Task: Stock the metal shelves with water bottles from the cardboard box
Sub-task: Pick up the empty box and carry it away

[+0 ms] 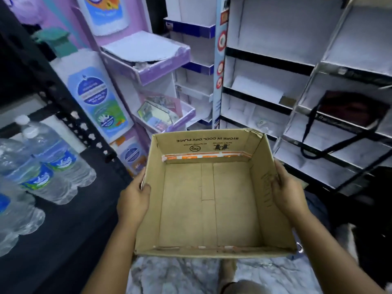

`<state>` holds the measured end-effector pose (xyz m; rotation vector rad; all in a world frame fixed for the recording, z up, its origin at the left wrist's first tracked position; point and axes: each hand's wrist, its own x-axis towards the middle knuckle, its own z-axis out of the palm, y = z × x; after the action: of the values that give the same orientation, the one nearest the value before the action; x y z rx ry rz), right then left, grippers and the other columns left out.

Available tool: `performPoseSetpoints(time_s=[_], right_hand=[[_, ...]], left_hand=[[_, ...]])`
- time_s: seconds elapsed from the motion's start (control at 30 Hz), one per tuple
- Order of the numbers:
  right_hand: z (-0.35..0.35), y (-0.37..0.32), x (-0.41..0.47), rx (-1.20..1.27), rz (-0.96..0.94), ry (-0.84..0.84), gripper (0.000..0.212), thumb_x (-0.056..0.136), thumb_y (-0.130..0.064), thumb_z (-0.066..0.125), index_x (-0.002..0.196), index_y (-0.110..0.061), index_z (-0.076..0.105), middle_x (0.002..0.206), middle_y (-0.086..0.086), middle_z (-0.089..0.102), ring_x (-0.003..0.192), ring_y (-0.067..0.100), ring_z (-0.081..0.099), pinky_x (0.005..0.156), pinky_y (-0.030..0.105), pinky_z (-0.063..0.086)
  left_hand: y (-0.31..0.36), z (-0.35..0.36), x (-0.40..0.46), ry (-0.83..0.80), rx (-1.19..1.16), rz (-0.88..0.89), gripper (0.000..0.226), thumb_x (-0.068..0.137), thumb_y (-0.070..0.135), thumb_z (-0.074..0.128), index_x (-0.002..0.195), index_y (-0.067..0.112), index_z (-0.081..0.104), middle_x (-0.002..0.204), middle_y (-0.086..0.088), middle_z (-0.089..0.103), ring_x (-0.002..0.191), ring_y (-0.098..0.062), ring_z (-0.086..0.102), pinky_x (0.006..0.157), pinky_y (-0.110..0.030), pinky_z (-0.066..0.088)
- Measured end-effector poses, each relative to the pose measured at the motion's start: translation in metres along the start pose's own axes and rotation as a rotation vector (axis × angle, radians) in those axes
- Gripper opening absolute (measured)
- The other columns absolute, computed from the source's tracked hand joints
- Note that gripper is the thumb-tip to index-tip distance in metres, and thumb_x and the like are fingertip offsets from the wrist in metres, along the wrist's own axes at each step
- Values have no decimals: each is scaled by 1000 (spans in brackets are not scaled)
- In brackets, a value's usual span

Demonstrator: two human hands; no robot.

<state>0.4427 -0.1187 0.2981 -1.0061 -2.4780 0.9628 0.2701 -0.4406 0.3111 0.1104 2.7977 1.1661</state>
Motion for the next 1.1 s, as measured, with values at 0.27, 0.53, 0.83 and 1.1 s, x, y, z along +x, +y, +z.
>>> performPoseSetpoints(time_s=[0.27,0.53,0.83,1.1], right_hand=[[-29,27,72,-24,99,101,58,93,-6,50,147,-24,37,88,24,68,82,44,63,66,42,45],[-31,49,122,-60,281,183,57,94,-11,49,146,-28,35,81,21,68,69,40,61,60,45,49],[-6,43,158,-42,458,326,59,93,-9,49,147,-26,34,80,24,66,70,40,61,64,48,51],[0,35,183,-63,533,409,59,95,-11,49,149,-24,31,89,28,66,77,44,62,67,48,51]], left_hand=[[71,72,89,-113,-9,126,48,92,23,54,138,37,50,122,-7,67,109,-29,63,93,-40,49],[133,128,158,-233,51,247,48,96,12,54,141,26,49,118,-13,68,102,-31,63,77,-31,42],[171,178,259,-418,23,359,49,90,34,47,139,39,50,100,-9,72,85,-29,67,80,-46,55],[202,203,303,-454,48,464,46,97,17,50,139,36,51,102,-2,71,73,-19,61,64,-31,47]])
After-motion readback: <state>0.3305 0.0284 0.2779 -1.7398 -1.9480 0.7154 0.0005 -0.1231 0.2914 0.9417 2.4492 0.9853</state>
